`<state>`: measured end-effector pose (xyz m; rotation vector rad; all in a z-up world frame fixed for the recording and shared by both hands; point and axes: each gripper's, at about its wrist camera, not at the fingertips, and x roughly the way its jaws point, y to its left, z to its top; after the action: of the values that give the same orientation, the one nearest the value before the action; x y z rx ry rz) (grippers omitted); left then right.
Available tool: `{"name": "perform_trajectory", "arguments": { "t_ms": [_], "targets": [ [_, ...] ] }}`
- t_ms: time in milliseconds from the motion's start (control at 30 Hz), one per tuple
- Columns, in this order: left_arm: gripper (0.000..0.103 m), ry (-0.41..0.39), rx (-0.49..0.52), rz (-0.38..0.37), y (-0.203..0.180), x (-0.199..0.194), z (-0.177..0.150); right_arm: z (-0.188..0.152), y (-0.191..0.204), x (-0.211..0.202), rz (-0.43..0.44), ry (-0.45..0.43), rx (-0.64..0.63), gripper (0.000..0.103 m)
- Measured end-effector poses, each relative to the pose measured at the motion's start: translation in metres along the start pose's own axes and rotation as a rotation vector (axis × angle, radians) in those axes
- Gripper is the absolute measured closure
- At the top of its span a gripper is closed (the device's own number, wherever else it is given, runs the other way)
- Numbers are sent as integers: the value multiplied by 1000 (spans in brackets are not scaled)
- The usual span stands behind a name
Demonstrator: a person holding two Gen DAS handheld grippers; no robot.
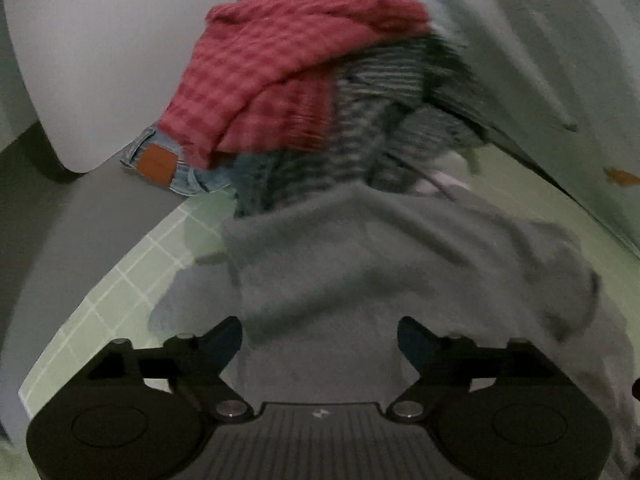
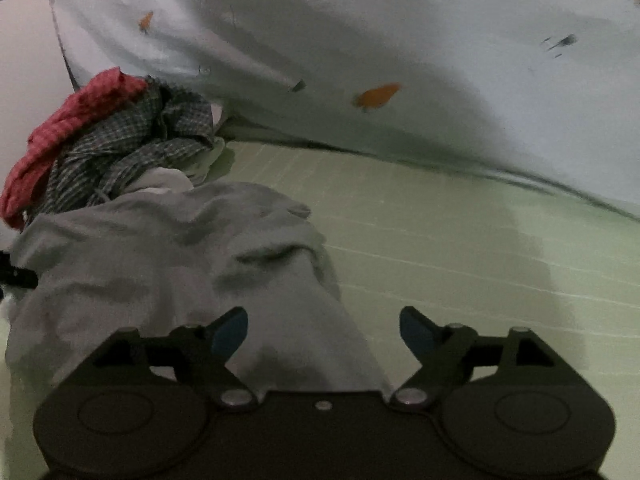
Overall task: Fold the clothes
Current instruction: 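Lift the grey hoodie with both grippers and carry it onto the open mat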
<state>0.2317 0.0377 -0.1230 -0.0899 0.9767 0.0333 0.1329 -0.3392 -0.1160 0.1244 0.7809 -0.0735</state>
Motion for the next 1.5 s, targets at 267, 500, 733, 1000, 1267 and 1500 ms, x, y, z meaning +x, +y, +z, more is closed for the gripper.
{"name": "perform_trajectory", "arguments": {
  "t_ms": [267, 500, 733, 1000, 1267, 1500],
  "targets": [
    [11, 57, -53, -66, 5, 42, 8, 39, -4, 106, 75, 191, 162, 17],
    [67, 81, -48, -63, -10, 39, -1, 31, -11, 105, 133, 213, 127, 53],
    [82, 31, -44, -38, -33, 0, -4, 38, -31, 61, 115, 46, 160, 90],
    [84, -116, -61, -177, -66, -99, -25, 89, -39, -47, 101, -346, 74, 91],
    [84, -170, 112, -282, -147, -185, -117, 56, -96, -179, 61, -573, 59, 91],
    [77, 106, 246, -296, -211, -179, -224, -60, -174, -184, -192, -250, 127, 89]
  ]
}}
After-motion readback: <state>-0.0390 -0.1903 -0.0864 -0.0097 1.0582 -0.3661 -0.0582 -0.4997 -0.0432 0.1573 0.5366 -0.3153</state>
